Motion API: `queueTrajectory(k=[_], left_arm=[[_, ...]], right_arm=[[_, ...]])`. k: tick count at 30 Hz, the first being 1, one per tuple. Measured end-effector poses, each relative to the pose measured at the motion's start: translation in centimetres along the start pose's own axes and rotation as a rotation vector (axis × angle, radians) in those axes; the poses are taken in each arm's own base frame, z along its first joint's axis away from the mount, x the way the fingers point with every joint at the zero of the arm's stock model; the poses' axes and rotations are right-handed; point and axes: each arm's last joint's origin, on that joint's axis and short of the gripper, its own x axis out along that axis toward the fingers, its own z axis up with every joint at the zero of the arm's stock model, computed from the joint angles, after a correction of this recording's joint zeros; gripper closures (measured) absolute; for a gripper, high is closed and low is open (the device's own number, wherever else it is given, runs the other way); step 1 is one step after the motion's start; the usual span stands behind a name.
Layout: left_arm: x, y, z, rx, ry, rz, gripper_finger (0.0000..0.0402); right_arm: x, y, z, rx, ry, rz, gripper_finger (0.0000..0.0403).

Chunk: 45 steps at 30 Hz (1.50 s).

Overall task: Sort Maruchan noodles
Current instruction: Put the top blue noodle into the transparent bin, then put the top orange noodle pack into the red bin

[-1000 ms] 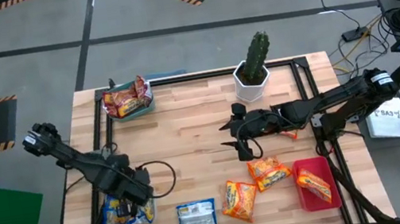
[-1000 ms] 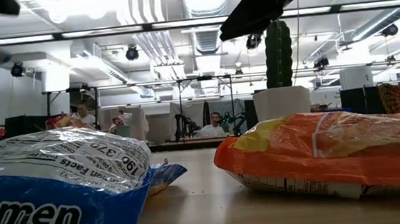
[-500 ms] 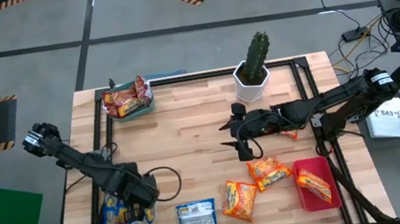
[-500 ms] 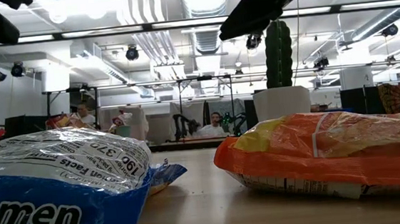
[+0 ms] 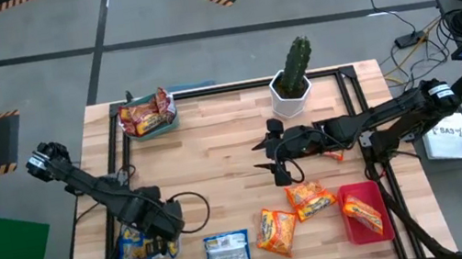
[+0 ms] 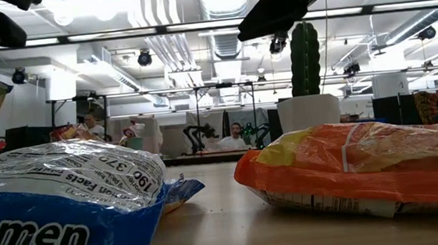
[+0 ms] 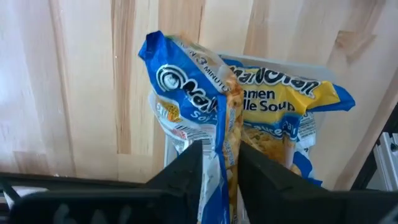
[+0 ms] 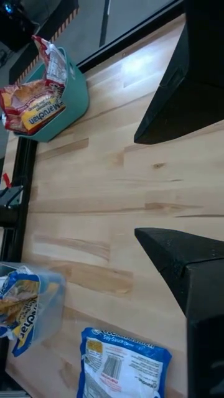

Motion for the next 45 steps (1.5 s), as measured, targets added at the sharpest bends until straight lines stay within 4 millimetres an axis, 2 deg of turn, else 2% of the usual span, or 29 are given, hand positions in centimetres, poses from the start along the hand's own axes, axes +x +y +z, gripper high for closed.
queueTrajectory(k=[8,15,19,23,27,29,32,36,39,42,45], left_arm=[[-0.8,0.2,-0.5,-0.023,0.061,0.015,0.0289],[-3.2,-0.2,-0.2,0.035,0.002,-0.009,0.0285],[-5.0,-0.4,0.7,0.152,-0.188,0.075,0.0286],[-6.3,-1.0,2.3,0.360,-0.480,0.179,0.0298],[-6.5,-1.5,3.5,0.588,-0.698,0.244,0.0320],[-6.1,-1.2,3.9,0.645,-0.765,0.270,0.0330],[-5.1,0.2,4.3,0.653,-0.822,0.305,0.0346],[-3.4,2.2,4.4,0.592,-0.867,0.319,0.0361],[-2.3,3.5,4.2,0.543,-0.903,0.323,0.0363],[-1.5,4.4,4.1,0.508,-0.937,0.323,0.0363],[-1.2,4.9,3.9,0.491,-0.962,0.323,0.0363]], right_arm=[[0.0,0.0,0.0,0.000,0.003,0.001,0.0181],[0.0,0.0,0.0,0.034,0.004,0.000,0.0181],[0.0,0.0,-0.1,0.153,0.007,0.001,0.0181],[0.0,0.3,-0.4,0.297,0.051,0.075,0.0182],[-0.2,0.9,-1.5,0.526,0.208,0.227,0.0188],[-0.5,1.0,-2.4,0.658,0.351,0.229,0.0197],[-1.5,0.9,-4.2,0.791,0.603,0.118,0.0217],[-3.7,-0.1,-7.1,0.826,0.902,-0.241,0.0249],[-4.8,-0.7,-8.5,0.779,1.013,-0.412,0.0269],[-5.0,-0.8,-9.2,0.816,1.048,-0.465,0.0271],[-4.9,-0.8,-9.7,0.839,1.072,-0.487,0.0255]])
